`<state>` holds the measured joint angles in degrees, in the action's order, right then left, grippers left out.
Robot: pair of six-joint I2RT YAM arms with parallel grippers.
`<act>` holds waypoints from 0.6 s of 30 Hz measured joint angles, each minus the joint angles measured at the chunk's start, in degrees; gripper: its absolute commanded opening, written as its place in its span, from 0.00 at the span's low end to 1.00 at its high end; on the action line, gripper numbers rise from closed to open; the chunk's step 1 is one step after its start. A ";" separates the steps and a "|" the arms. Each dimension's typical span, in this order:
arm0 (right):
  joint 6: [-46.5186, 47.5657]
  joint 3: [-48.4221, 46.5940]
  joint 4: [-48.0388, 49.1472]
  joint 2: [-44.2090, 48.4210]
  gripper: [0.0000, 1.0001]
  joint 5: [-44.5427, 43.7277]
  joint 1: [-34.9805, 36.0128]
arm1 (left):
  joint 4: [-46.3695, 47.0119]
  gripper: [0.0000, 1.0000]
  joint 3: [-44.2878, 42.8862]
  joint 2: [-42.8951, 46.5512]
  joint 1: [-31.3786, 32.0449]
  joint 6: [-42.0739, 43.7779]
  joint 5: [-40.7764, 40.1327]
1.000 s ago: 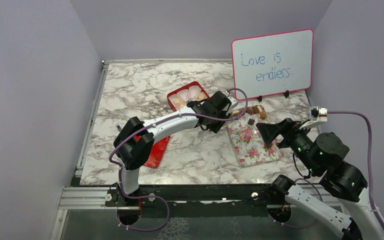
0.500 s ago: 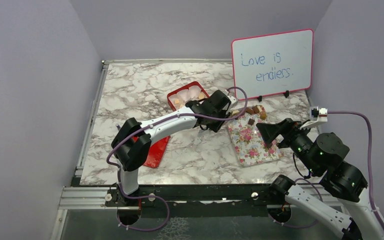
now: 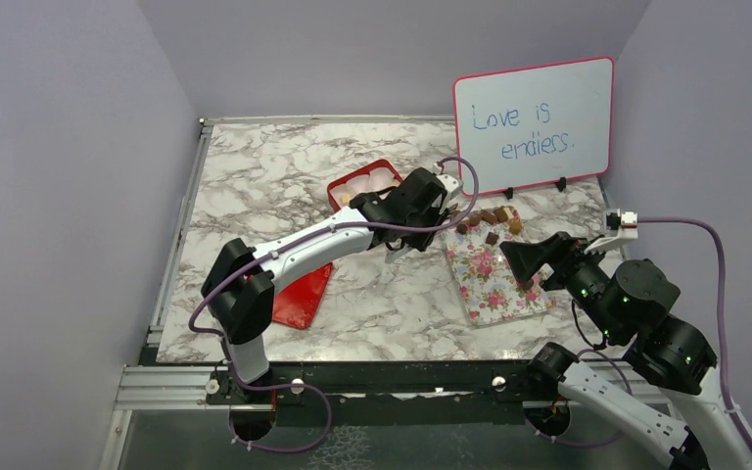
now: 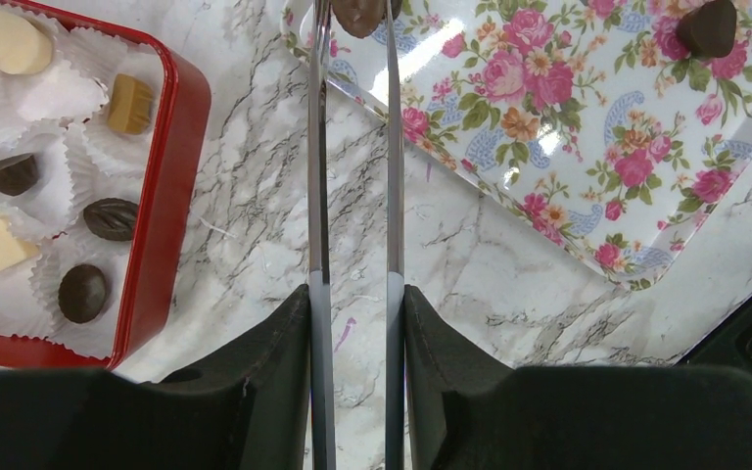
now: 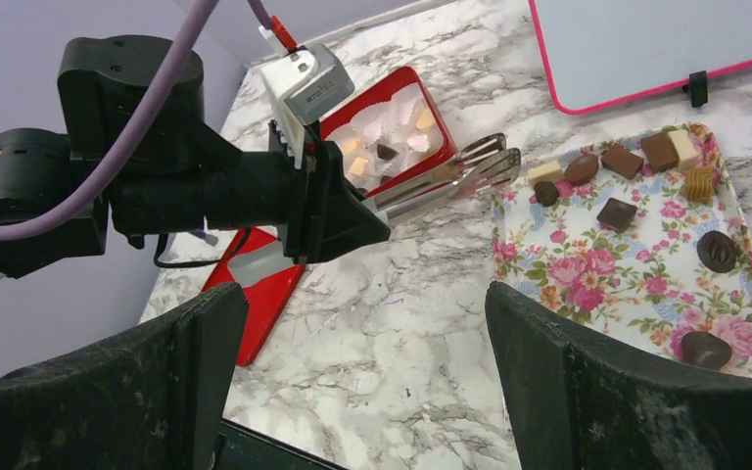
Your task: Pack the chocolate
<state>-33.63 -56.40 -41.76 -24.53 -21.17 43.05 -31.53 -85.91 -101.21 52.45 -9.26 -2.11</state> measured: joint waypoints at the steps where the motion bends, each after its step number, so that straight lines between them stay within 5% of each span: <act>1: 0.00 0.02 -0.02 0.00 0.97 0.02 0.00 | -0.02 0.26 0.00 0.22 -0.11 -0.11 -0.13; 18: 0.02 0.81 0.70 -0.31 0.97 0.46 0.00 | -2.47 0.26 0.94 5.97 -13.42 -0.90 -3.32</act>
<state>-33.61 -55.59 -41.06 -24.84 -20.71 43.05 -34.00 -84.97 -95.24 39.03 -10.15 -5.43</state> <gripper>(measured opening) 0.973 0.353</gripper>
